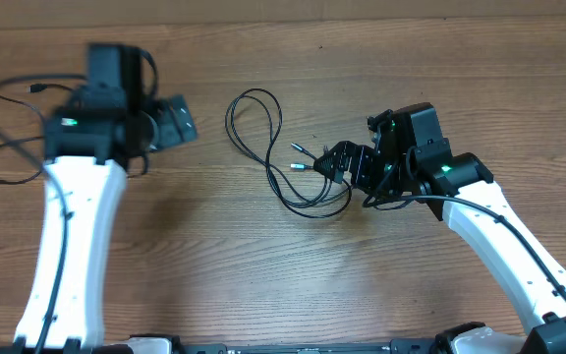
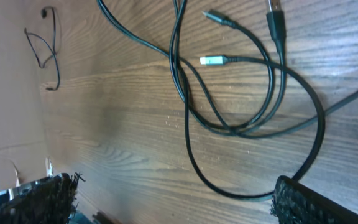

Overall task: Untangle cables
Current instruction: 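Bring the left gripper back toward the remaining cables at center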

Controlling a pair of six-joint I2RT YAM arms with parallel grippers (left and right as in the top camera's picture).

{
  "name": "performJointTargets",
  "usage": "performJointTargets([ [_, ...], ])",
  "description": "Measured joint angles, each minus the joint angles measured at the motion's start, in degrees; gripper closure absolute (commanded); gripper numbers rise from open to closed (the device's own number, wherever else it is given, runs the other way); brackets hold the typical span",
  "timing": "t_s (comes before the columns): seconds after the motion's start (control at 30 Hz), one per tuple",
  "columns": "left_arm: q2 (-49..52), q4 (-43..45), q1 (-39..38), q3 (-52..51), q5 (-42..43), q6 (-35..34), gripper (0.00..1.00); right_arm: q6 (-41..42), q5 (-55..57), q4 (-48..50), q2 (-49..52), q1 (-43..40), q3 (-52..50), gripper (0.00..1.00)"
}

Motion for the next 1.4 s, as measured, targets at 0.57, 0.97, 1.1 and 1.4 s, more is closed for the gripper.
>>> performJointTargets([
  [0.57,13.88,37.24,-1.25,-22.05,11.61,6.32,0.02,-0.02,0.02,-0.04,0.0,0.02,0.0,0.0],
  [0.97,20.24,47.41,-1.97,-22.58,9.51,16.65,0.08,-0.02,0.0,-0.02,0.0,0.02,0.0,0.0],
  [1.1,22.03,49.51,-1.97,-22.6,8.52,16.85,0.07,-0.02,0.0,0.0,0.0,0.02,0.0,0.0],
  [1.4,22.97,52.61,-1.97,-22.6,8.09,16.72,0.06,-0.02,0.02,-0.04,0.0,0.0,0.0,0.0],
])
